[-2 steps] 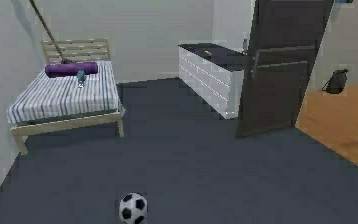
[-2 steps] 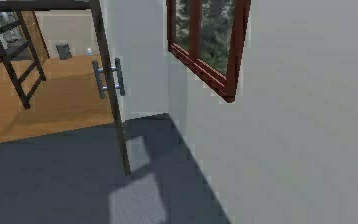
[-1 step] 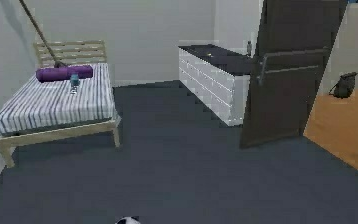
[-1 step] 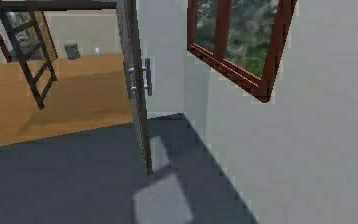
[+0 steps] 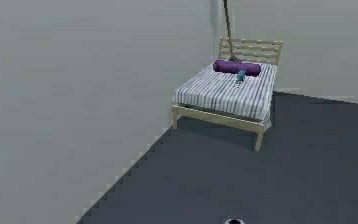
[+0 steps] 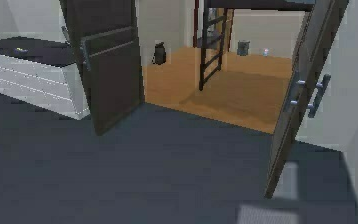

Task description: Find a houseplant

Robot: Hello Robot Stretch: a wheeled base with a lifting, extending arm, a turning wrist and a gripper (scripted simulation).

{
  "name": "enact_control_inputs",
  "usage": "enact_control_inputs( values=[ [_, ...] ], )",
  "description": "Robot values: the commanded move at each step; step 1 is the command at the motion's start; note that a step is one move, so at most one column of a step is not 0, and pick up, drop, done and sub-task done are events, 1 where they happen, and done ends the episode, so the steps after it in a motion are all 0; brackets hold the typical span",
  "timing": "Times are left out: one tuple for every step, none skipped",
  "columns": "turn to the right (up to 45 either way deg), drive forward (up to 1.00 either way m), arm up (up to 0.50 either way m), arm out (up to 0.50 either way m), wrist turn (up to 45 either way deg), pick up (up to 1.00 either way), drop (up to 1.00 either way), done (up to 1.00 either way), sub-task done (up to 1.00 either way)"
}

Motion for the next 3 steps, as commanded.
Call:
enact_control_inputs(
  values=[
    [0.0,0.2,0.0,0.0,0.0,0.0,0.0,0.0,0.0],
    [-45.0,0.0,0.0,0.0,0.0,0.0,0.0,0.0,0.0],
    [-45.0,0.0,0.0,0.0,0.0,0.0,0.0,0.0,0.0]
  ],
)
